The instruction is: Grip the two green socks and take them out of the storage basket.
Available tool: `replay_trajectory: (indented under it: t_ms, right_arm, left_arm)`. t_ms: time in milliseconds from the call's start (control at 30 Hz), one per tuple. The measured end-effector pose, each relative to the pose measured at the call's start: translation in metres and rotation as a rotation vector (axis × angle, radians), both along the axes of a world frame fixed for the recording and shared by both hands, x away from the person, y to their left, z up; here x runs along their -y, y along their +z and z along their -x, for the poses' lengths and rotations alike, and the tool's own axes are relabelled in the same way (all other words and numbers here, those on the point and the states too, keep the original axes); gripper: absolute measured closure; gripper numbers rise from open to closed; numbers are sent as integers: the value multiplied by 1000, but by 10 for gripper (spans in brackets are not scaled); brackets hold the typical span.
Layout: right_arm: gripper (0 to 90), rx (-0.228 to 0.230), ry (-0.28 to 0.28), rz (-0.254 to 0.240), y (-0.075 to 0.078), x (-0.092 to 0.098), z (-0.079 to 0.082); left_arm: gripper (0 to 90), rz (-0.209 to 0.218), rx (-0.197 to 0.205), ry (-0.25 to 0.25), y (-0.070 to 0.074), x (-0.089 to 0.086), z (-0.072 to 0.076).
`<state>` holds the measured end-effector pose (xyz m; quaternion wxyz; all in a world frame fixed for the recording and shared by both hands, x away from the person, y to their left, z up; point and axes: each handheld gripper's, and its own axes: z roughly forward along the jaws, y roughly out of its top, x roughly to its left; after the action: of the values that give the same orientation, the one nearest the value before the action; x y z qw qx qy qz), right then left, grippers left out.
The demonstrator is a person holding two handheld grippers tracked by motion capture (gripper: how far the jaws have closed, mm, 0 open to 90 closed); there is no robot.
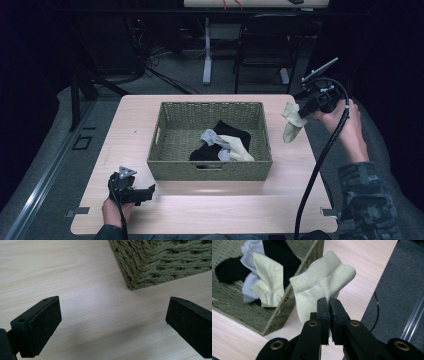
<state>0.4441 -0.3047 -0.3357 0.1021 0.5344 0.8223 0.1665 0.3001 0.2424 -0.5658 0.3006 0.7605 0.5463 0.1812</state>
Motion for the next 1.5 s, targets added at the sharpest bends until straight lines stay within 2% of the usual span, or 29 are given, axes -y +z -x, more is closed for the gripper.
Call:
replay_trajectory:
  t_ms: [67,200,433,467,500,567,600,700,800,867,900,933,967,1000,1067,1133,1167,1200,1233,1267,1333,1400,1500]
  right_arm:
    - [873,-12,-3,-8,-12,1,0]
    - [872,-35,-10,20,-34,3,-1]
    - [871,-90,-21,6,-69,9,-3]
    - [871,-99,-23,3,-78,10,-3]
    - [871,-99,-23,3,-78,10,-3]
    - [869,-118,-21,5,-87,11,-4]
    - [869,-112,-32,-4,-93,10,-3]
    - [868,-142,-35,13,-108,11,-4]
    - [868,-154,-51,-2,-124,12,-6]
    - [866,-180,-53,-13,-136,13,-8]
    - [866,-180,-53,-13,-136,13,-8]
    - [866,-200,-39,-5,-138,14,-9]
    - [865,-189,-53,-20,-143,14,-9]
    - [863,-212,-42,-11,-147,14,-10]
    - [860,-199,-60,-23,-150,13,-9]
    - [842,-203,-60,-26,-152,13,-10]
    - [826,-217,-42,-20,-150,14,-10]
    - [755,-201,-52,-18,-147,13,-9]
    - [755,-201,-52,-18,-147,13,-9]
    - [704,-210,-43,-12,-144,13,-9]
    - [640,-191,-43,-16,-139,12,-7]
    - [539,-184,-27,-9,-129,12,-6]
    - [426,-158,-5,-29,-113,10,-3]
  left_arm:
    - [1,0,-1,-1,0,0,0]
    - [1,0,-1,-2,0,0,0]
    - [1,-1,0,-1,0,0,0]
    - [1,-1,0,-2,0,0,0]
    - [1,-1,0,-2,0,0,0]
    - [1,-1,0,-2,0,0,0]
    - [1,-1,0,-3,0,0,0]
    - [1,-1,0,-2,0,0,0]
    - [1,-1,0,-3,0,0,0]
    - [1,-1,0,-2,0,0,0]
    - [1,-1,0,-2,0,0,0]
    - [1,-1,0,-2,0,0,0]
    - [1,-1,0,-2,0,0,0]
    - [1,-1,0,-3,0,0,0]
    - [1,0,0,-3,0,0,0]
    - [1,0,1,-4,0,0,0]
    - [1,0,1,-4,0,0,0]
    - [1,0,0,-3,0,0,0]
    - [1,0,0,-3,0,0,0]
    - [1,0,0,-4,0,0,0]
    - [1,0,0,-4,0,1,0]
    - [1,0,1,-5,0,1,0]
    - [1,1,0,-4,0,1,0]
